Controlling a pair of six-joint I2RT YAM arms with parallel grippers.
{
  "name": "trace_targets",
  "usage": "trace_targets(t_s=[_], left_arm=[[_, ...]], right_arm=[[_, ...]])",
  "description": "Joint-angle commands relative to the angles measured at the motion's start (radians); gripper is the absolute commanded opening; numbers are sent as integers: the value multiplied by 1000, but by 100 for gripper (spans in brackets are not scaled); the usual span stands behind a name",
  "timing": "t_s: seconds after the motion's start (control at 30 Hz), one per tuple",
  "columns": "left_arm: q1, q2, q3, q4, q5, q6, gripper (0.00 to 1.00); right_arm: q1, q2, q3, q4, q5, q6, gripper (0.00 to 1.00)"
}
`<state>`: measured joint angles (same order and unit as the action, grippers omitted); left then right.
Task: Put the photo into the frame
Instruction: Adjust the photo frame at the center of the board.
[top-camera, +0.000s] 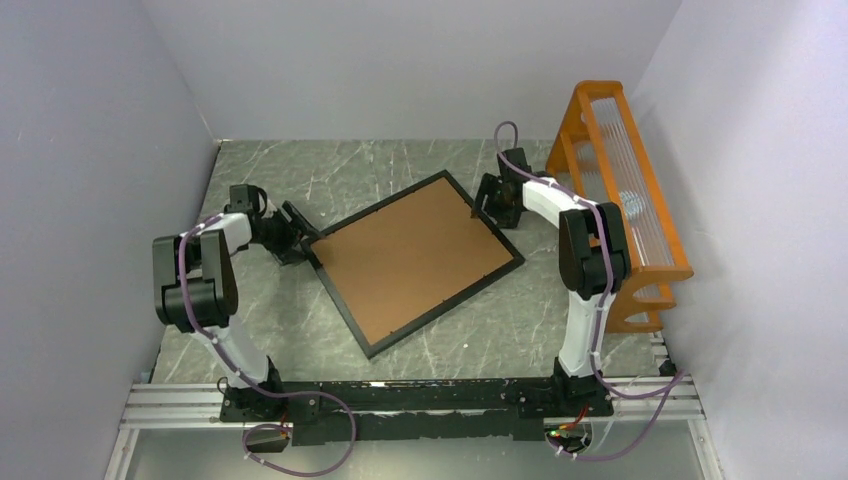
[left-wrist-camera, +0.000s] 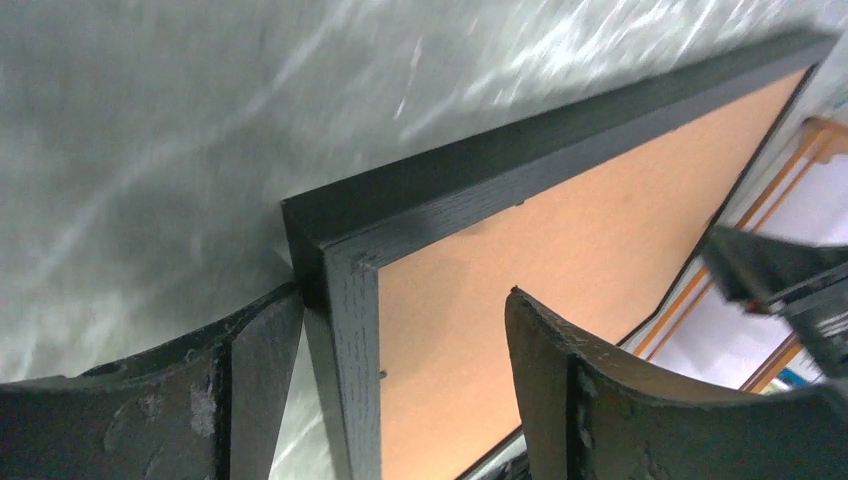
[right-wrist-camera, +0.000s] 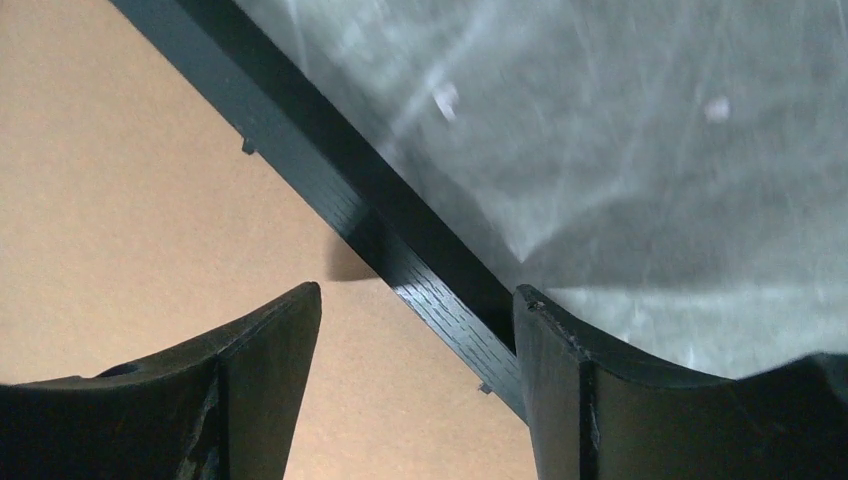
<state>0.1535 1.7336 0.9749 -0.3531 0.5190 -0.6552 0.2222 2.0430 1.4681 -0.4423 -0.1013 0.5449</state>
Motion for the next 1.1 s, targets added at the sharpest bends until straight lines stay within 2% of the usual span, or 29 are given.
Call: trace_targets(t_s=[0.0,0.13,0.33,0.43,0.5,0.57,0.77,0.83,0.93,1.07], left_arm=[[-23,92,137,179,222,-68,75],[-22,151,202,205,234,-120,74],[-14,141,270,-28,17,-32,79],[-5,111,259,-84,-46,10,80],[-4,77,240,-103,-64,32,81],[-2,45,211,-111,-67,44,80],[-3,-35,79,-114,-34,49,64],[-3,-44,30,-104,13,41,63],[-3,-45,-38,-65,104,20,58],[-3,-58,-93,-44,126,6,49]], right_arm=[[108,-100,-86,-80,-79,142,72],[134,-136,-100,-128,40,152,72],[166,-231,-71,-160,242,127,81],[199,-267,-57,-132,258,93,82],[225,-272,-50,-79,174,56,81],[252,-252,-40,-11,16,16,76],[394,-104,49,188,-429,8,49],[437,-49,82,254,-546,30,42],[490,27,151,282,-648,46,34],[524,108,180,389,-753,131,30]])
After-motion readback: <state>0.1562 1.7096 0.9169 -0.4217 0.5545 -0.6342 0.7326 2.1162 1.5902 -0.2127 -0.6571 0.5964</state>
